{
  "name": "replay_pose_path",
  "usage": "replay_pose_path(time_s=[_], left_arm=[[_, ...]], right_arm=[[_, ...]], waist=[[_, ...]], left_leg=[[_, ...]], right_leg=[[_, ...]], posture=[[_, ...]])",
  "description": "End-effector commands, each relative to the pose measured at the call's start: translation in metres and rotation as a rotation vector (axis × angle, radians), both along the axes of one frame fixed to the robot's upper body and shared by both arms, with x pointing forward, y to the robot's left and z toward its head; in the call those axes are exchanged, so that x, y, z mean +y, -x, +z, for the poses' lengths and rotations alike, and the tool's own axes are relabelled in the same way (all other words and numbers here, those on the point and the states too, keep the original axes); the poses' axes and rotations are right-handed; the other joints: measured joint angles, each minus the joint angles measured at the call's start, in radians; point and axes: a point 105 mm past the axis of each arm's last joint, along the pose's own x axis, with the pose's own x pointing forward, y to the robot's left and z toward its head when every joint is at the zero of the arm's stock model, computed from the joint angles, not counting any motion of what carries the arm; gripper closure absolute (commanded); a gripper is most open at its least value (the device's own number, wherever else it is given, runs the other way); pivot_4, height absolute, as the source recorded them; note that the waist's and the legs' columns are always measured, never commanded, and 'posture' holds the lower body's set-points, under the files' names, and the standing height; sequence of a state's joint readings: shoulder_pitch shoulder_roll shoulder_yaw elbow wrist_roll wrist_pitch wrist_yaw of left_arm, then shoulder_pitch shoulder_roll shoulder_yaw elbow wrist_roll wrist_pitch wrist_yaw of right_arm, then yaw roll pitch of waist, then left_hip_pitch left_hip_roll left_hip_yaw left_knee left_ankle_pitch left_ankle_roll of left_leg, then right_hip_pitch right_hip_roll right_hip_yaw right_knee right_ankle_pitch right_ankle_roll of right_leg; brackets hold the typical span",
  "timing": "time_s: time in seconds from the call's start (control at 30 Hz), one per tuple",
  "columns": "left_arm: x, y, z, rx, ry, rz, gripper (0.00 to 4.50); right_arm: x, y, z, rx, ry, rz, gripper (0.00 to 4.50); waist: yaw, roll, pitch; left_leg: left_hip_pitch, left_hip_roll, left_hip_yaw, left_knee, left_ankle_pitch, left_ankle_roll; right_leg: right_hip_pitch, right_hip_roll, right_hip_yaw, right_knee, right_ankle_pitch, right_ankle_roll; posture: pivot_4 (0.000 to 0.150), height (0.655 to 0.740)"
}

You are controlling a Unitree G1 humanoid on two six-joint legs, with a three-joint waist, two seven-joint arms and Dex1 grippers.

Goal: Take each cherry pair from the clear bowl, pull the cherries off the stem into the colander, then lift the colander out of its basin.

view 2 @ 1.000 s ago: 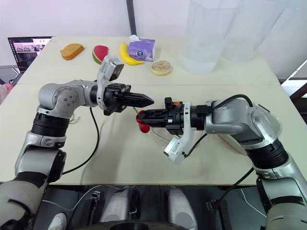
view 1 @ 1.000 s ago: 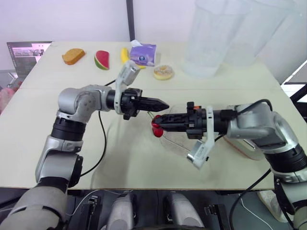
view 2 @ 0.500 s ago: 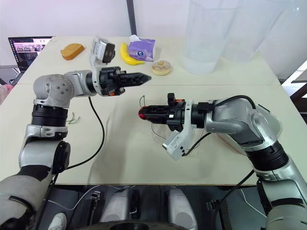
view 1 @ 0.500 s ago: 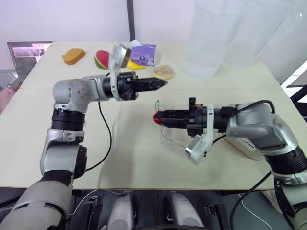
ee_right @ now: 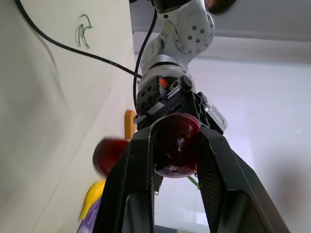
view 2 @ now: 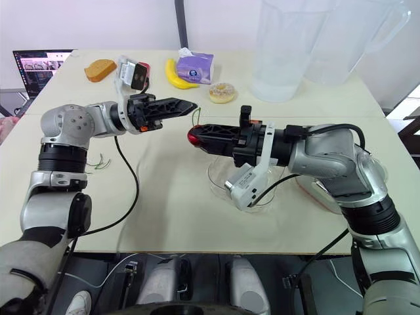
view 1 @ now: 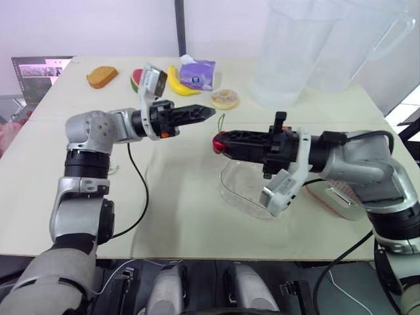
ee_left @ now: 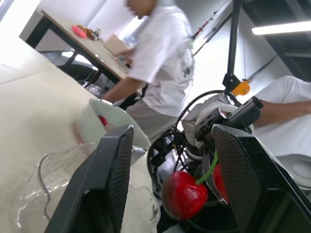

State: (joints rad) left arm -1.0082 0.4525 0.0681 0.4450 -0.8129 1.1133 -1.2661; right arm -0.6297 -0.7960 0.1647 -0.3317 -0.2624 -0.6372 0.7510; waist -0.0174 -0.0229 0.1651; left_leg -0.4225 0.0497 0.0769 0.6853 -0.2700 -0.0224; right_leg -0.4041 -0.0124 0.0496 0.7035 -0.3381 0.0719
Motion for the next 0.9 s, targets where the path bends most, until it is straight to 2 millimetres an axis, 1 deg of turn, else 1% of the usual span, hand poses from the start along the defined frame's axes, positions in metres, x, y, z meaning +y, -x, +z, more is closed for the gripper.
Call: replay_pose_path(time_s=[0.03, 0.27, 0.43, 0.77, 0.83, 0.87, 0.9], left_arm=[[-0.003, 0.01, 0.011, -0.02, 0.021, -0.061, 1.82], [-0.012, 0.024, 0.014, -0.003, 0.018, -0.137, 1.82], [-0.014, 0.027, 0.013, 0.029, 0.024, -0.155, 1.82], [-0.024, 0.03, 0.002, 0.044, -0.01, -0.165, 1.82], [-0.024, 0.03, 0.0, 0.04, -0.02, -0.167, 2.37], [-0.024, 0.031, 0.0, 0.042, -0.019, -0.17, 2.74], [-0.023, 0.031, 0.0, 0.043, -0.018, -0.172, 3.22]], right_arm=[[0.0, 0.005, 0.008, -0.074, 0.013, 0.014, 3.68], [-0.002, 0.003, 0.003, -0.082, 0.038, 0.007, 3.68], [-0.001, 0.003, 0.001, -0.081, 0.045, 0.006, 3.68], [-0.001, 0.003, -0.001, -0.086, 0.059, 0.006, 3.68], [-0.001, 0.003, -0.001, -0.087, 0.059, 0.006, 3.68], [-0.001, 0.003, -0.001, -0.087, 0.059, 0.006, 3.68], [-0.001, 0.003, -0.001, -0.087, 0.06, 0.006, 3.68]], waist=[[-0.001, 0.0, 0.0], [-0.001, 0.0, 0.0], [-0.001, 0.0, 0.0], [-0.001, 0.0, 0.0], [-0.001, 0.0, 0.0], [-0.002, 0.0, 0.0], [-0.002, 0.0, 0.0]], left_leg=[[0.0, 0.0, 0.0, 0.0, 0.0, 0.0], [0.0, 0.0, 0.0, 0.0, 0.0, 0.0], [0.0, 0.0, 0.0, 0.0, 0.0, 0.0], [0.0, 0.0, 0.0, 0.0, 0.0, 0.0], [0.0, 0.0, 0.0, 0.0, 0.0, 0.0], [0.0, 0.0, 0.0, 0.0, 0.0, 0.0], [0.0, 0.0, 0.0, 0.0, 0.0, 0.0]], right_leg=[[0.0, 0.0, 0.0, 0.0, 0.0, 0.0], [0.0, 0.0, 0.0, 0.0, 0.0, 0.0], [0.0, 0.0, 0.0, 0.0, 0.0, 0.0], [0.0, 0.0, 0.0, 0.0, 0.0, 0.0], [0.0, 0.0, 0.0, 0.0, 0.0, 0.0], [0.0, 0.0, 0.0, 0.0, 0.0, 0.0], [0.0, 0.0, 0.0, 0.0, 0.0, 0.0]], posture=[[0.15, 0.74], [0.15, 0.74], [0.15, 0.74], [0.15, 0.74], [0.15, 0.74], [0.15, 0.74], [0.15, 0.74]])
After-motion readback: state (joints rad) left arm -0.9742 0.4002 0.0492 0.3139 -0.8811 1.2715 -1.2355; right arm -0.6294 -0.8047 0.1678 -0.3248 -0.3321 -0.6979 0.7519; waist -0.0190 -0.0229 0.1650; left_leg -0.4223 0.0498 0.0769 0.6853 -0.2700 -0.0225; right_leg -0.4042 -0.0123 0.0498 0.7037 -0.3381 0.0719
